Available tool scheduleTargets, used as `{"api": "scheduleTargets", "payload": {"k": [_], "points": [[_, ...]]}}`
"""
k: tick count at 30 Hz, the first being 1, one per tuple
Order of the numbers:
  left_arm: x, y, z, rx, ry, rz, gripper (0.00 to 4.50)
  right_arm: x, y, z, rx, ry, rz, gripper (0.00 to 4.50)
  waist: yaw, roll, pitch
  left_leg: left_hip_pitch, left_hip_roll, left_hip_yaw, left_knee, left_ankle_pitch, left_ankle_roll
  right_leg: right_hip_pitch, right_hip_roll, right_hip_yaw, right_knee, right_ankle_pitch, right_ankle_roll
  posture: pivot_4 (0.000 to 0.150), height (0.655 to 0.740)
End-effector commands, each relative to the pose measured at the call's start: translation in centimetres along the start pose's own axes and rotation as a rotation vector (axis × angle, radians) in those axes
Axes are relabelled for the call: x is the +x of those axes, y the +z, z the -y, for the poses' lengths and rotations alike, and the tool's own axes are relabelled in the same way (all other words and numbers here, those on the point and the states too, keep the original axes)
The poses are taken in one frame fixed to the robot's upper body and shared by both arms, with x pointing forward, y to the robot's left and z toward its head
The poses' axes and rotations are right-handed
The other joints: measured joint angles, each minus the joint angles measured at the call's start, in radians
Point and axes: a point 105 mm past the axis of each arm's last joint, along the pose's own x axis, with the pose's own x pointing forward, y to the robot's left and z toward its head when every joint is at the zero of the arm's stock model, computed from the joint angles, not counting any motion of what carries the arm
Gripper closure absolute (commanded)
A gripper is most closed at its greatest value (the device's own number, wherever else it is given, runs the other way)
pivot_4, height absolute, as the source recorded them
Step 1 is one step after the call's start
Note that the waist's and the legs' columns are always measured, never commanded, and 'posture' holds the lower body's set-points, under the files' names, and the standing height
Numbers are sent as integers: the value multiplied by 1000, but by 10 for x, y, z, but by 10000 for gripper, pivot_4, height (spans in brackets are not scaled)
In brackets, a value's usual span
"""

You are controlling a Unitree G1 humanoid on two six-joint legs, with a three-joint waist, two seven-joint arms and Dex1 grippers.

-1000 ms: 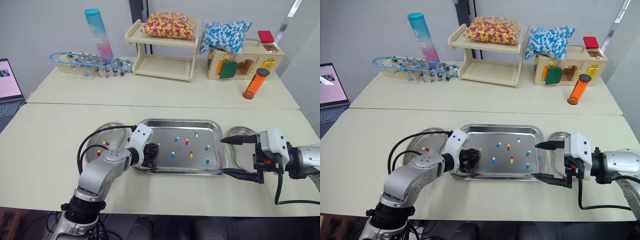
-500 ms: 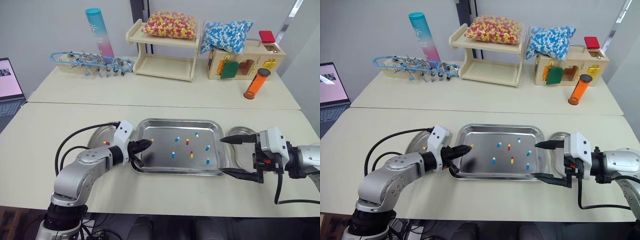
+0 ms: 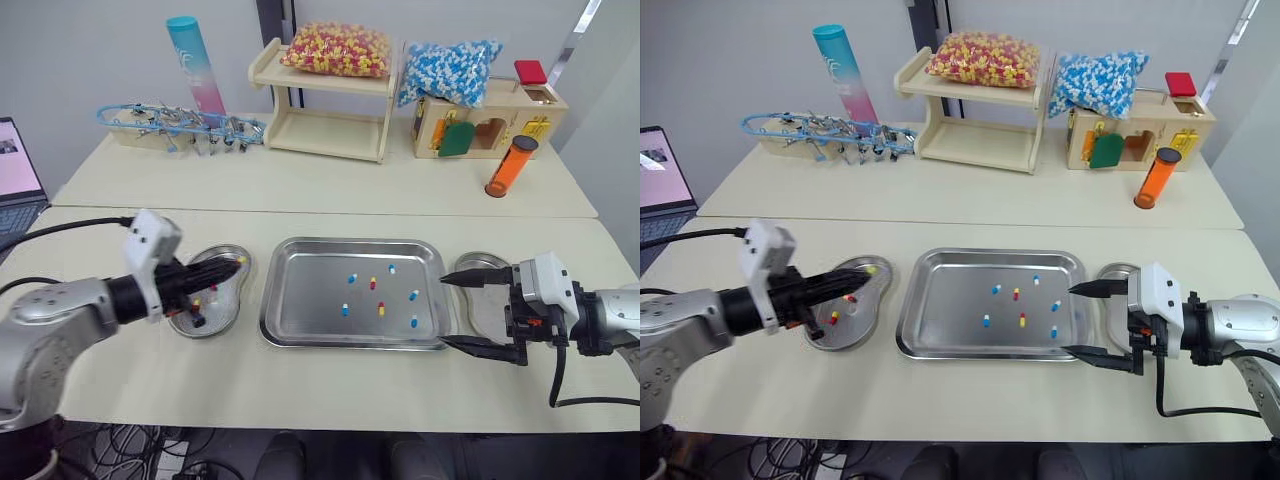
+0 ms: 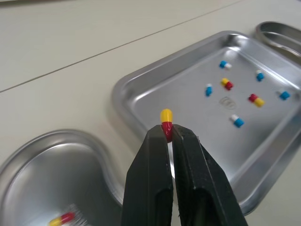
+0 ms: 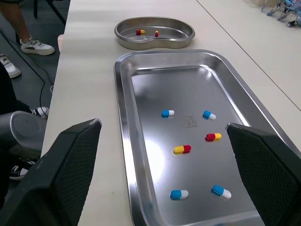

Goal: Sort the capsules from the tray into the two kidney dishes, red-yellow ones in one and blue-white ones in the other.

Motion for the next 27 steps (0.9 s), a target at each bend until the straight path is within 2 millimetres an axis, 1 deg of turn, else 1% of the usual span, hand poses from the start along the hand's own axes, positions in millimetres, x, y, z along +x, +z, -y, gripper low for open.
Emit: {"api": "scheduleTargets", "payload": {"k": [1, 4, 8, 12, 17, 20, 23, 27], "points": [[-26, -5, -29, 37, 130, -18, 44368, 5, 11, -3, -33, 39, 40, 0, 0, 0, 0, 0, 0, 0, 0, 0, 0, 0, 0, 0, 0, 0, 0, 1500, 7400], [-28, -19, -38, 50, 156, -55, 44368, 8, 15, -4, -37, 62, 55, 0, 0, 0, 0, 0, 0, 0, -1, 0, 0, -1, 0, 0, 0, 0, 0, 1500, 7400], [-24, -25, -44, 50, 178, -59, 44368, 13, 24, -8, -42, 99, 87, 0, 3, 0, 0, -1, 0, 0, -1, 0, 0, -1, 0, 0, 0, 0, 0, 1500, 7400], [-20, -37, -47, 47, 186, -89, 44368, 18, 28, -10, -42, 116, 101, 0, 1, 0, 0, -1, 0, 0, -1, 0, 0, -1, 0, 0, 0, 0, 0, 1500, 7400], [-10, -41, -45, 29, 161, -90, 44368, 19, 27, -10, -40, 117, 101, 0, 0, 0, 0, -1, 0, 0, -1, 0, 0, -2, 0, 0, 0, 0, 0, 1500, 7400], [-4, -44, -48, 47, 169, -98, 44368, 19, 27, -9, -41, 116, 101, 0, 0, 0, 0, -1, 0, 0, -1, 0, 0, -2, 0, 0, 0, 0, 0, 1500, 7400], [-3, -43, -46, 72, 135, -102, 36976, 19, 26, -10, -40, 117, 99, 0, 0, 0, 0, -1, 0, 0, -1, 0, 0, -2, 0, 0, 0, 0, 0, 1500, 7400], [-10, -35, -46, 80, 132, -81, 24161, 18, 26, -11, -37, 113, 96, 0, 0, 0, 0, -1, 0, 0, -1, 0, 0, -2, 0, 0, 0, 0, 0, 1500, 7400]]}}
